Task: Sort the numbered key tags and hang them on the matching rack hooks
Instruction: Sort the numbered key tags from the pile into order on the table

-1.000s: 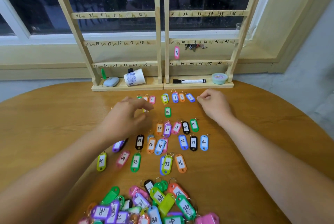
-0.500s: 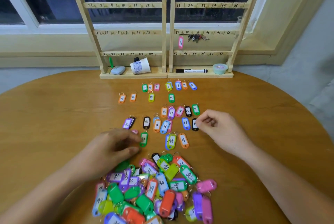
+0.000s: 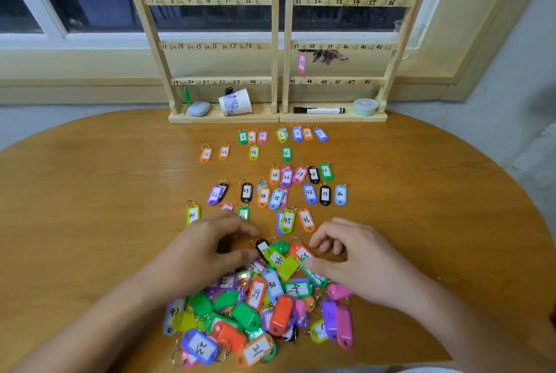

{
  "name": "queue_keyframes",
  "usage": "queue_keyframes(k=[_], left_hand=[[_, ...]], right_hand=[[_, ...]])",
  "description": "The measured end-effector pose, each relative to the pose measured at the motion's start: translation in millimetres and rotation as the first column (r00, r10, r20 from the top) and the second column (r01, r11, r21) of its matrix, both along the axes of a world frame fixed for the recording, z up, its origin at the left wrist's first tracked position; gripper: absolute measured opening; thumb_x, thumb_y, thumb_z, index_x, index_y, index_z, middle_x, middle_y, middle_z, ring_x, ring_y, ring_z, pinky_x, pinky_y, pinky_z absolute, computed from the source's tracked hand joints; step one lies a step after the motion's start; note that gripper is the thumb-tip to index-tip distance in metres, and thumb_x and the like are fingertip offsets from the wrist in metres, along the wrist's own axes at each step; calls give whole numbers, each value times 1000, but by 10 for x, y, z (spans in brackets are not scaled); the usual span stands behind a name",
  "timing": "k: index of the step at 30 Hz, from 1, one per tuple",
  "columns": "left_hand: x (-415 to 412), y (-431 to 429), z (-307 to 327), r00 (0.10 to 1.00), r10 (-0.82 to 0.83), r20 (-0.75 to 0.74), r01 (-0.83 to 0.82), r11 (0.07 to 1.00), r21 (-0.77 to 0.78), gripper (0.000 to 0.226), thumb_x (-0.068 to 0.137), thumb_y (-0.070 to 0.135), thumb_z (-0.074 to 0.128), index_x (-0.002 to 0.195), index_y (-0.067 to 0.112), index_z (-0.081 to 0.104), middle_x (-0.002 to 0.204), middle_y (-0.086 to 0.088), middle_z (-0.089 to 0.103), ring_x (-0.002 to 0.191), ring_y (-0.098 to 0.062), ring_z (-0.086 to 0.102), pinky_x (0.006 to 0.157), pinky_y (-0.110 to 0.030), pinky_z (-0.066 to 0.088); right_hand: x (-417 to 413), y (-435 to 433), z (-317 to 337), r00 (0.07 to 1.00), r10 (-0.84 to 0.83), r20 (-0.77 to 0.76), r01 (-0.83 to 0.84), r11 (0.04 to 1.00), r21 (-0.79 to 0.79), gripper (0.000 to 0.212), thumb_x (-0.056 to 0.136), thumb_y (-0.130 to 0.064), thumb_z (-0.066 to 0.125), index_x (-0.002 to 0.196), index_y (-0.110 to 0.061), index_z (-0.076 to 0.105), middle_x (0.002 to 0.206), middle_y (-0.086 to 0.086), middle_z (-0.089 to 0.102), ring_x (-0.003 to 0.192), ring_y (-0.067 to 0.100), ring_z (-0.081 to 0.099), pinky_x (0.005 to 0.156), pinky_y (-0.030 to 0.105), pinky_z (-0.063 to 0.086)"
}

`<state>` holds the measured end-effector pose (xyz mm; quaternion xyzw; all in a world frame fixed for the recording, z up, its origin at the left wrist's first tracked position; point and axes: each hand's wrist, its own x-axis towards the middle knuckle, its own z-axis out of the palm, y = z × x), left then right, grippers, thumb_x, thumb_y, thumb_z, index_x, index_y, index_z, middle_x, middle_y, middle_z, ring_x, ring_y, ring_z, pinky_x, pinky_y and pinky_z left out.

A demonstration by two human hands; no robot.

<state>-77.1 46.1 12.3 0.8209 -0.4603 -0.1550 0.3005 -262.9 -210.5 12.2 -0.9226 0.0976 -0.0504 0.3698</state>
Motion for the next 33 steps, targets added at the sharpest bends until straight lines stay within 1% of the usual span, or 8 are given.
queue_keyframes(k=[5, 10, 18, 22, 25, 27, 30, 33], left_hand=[[-10, -127, -11, 999, -6, 53, 4, 999, 50, 33, 92, 53, 79, 124, 46, 70, 113, 25, 58, 106, -1, 61, 88, -22, 51], [8, -261, 32, 997, -37, 63, 30, 993, 111, 31, 90, 48, 83, 118, 46, 71, 108, 19, 57, 98, -4, 61, 82, -21, 51], [61, -340, 99, 999, -46, 7, 44, 987, 156, 19, 86, 40, 89, 95, 37, 73, 104, 18, 64, 93, -4, 63, 79, -25, 53], [99, -358, 139, 998, -24, -51, 33, 983, 181, 19, 86, 32, 90, 89, 31, 71, 89, 16, 70, 80, -4, 66, 65, -17, 49], [113, -361, 166, 996, -37, -84, 51, 983, 176, 17, 88, 28, 88, 87, 28, 71, 84, 15, 74, 77, -5, 70, 67, -23, 54], [122, -349, 196, 993, -27, -112, 45, 986, 163, 16, 89, 30, 87, 87, 29, 71, 83, 15, 75, 73, -4, 69, 67, -24, 54], [170, -331, 272, 977, 0, -215, 25, 993, 114, 14, 90, 31, 87, 88, 27, 73, 78, 15, 72, 65, 0, 60, 61, -14, 45], [258, -365, 353, 948, 46, -316, -52, 999, -9, 14, 90, 27, 87, 88, 23, 74, 85, -1, 74, 71, -2, 60, 66, -16, 47]], right_hand=[[-30, 81, 50, 994, -9, -112, -3, 994, -109, 37, 78, -64, 80, 89, -36, 59, 95, -17, 58, 92, 4, 57, 75, 26, 50], [14, 79, 40, 993, -28, -115, 15, 994, -111, 31, 79, -56, 80, 81, -33, 59, 90, -13, 59, 88, 5, 59, 76, 31, 54], [89, -11, 37, 990, -41, -137, 57, 992, 112, 24, 89, -38, 85, 76, -24, 69, 65, -19, 56, 61, 2, 46, 58, 22, 38], [216, -114, 140, 997, -57, -44, 66, 972, 224, 18, 90, -35, 85, 78, -25, 77, 67, -10, 64, 62, 1, 49, 60, 21, 41], [315, -171, 231, 999, -24, -26, 31, 960, 277, 17, 90, -38, 84, 80, -25, 78, 73, 0, 70, 66, 7, 53, 66, 31, 44], [371, -193, 292, 999, 5, -34, 5, 954, 298, 18, 90, -41, 82, 80, -27, 77, 72, -4, 68, 70, 8, 54, 69, 33, 45], [464, -213, 402, 1000, 11, -1, -10, 941, 338, 23, 94, -41, 77, 79, -24, 76, 71, -8, 61, 70, 6, 51, 68, 28, 41], [588, -258, 468, 998, -59, 30, 43, 920, 390, 20, 99, -42, 69, 92, -27, 81, 70, -18, 63, 67, -4, 51, 65, 13, 39]])
